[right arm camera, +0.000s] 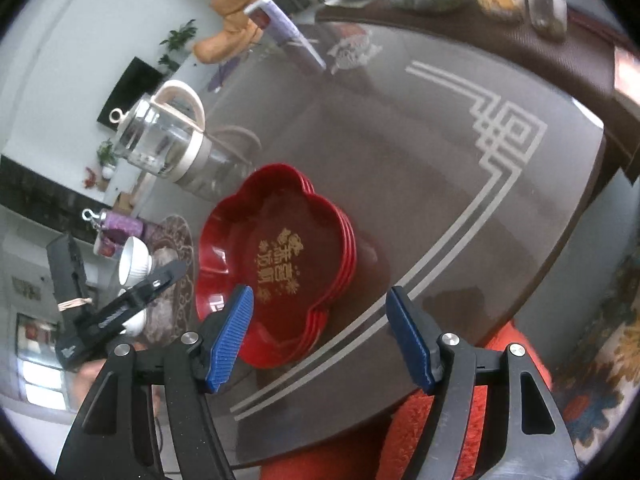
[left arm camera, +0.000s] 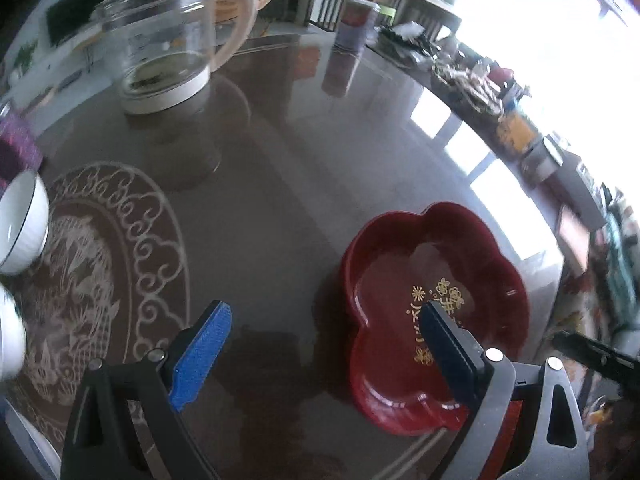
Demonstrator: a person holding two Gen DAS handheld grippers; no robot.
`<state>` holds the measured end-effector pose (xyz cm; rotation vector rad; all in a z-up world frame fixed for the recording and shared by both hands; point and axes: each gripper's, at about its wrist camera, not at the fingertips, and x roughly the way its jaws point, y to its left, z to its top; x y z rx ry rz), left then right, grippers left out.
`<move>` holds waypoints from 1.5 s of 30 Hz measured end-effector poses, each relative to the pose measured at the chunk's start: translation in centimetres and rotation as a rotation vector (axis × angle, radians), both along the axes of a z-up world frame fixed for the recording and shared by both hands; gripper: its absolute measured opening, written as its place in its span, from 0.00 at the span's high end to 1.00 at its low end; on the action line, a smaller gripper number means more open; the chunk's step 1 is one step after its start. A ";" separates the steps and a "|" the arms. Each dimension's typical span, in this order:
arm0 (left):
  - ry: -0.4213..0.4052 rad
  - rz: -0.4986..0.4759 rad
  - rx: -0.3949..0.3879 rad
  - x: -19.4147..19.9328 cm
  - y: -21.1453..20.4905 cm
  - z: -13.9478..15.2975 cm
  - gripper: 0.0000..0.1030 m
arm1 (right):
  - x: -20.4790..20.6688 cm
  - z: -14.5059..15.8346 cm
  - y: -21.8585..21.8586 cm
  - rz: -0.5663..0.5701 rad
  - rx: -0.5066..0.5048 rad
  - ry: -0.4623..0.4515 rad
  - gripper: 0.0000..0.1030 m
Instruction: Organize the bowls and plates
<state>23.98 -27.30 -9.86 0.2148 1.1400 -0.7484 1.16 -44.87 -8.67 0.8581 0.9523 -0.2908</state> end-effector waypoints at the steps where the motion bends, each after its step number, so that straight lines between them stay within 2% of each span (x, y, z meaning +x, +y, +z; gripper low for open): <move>1: -0.006 -0.002 0.008 0.0 -0.5 -0.2 0.08 | 0.3 -0.4 0.4 0.009 -0.003 0.009 0.30; 8: 0.007 -0.003 0.045 -0.4 -2.8 -2.6 0.09 | 2.9 -4.5 3.2 0.049 -0.017 0.079 0.30; 9: 0.010 -0.007 0.044 -0.6 -3.0 -2.8 0.12 | 3.1 -5.1 3.4 0.049 -0.019 0.081 0.30; 11: 0.017 -0.022 0.040 -1.0 -3.2 -3.2 0.21 | 3.3 -5.8 3.5 0.035 -0.010 0.073 0.30; 13: 0.034 -0.028 0.038 -1.1 -3.2 -3.8 0.41 | 3.2 -6.2 3.3 0.023 -0.008 0.047 0.31; 14: 0.055 -0.030 0.011 -1.1 -3.0 -4.0 0.46 | 3.2 -6.2 3.2 0.022 -0.020 0.033 0.34; 15: 0.083 -0.027 -0.036 -0.9 -2.8 -4.1 0.59 | 3.3 -6.2 3.3 0.029 -0.036 0.022 0.41; 16: 0.095 -0.013 -0.057 -0.9 -2.6 -4.1 0.62 | 3.4 -6.2 3.3 0.040 -0.043 0.018 0.60; 19: 0.117 0.044 -0.104 -0.4 -1.6 -4.3 0.72 | 3.4 -6.6 3.1 0.071 -0.046 0.000 0.66; 21: 0.132 0.075 -0.141 -0.2 -0.8 -4.2 0.77 | 3.7 -6.1 3.7 0.114 -0.103 -0.002 0.68; 26: 0.050 0.138 -0.170 0.2 1.7 -2.7 0.77 | 5.6 -4.6 5.8 0.199 -0.216 -0.034 0.69; 29: 0.026 0.197 -0.206 1.9 4.1 -1.6 0.77 | 7.7 -3.5 6.8 0.242 -0.261 -0.070 0.69; 33: -0.015 0.290 -0.228 5.3 7.1 -0.6 0.77 | 12.2 -2.1 8.4 0.313 -0.287 -0.111 0.69; 37: -0.009 0.391 -0.228 9.6 9.6 -1.5 0.77 | 17.9 -2.3 9.9 0.402 -0.309 -0.115 0.69; 40: -0.016 0.443 -0.197 12.2 10.5 -2.7 0.77 | 21.9 -3.4 10.8 0.464 -0.327 -0.102 0.69; 45: -0.019 0.470 -0.148 14.6 11.2 -4.8 0.77 | 26.5 -5.2 10.8 0.482 -0.333 -0.083 0.72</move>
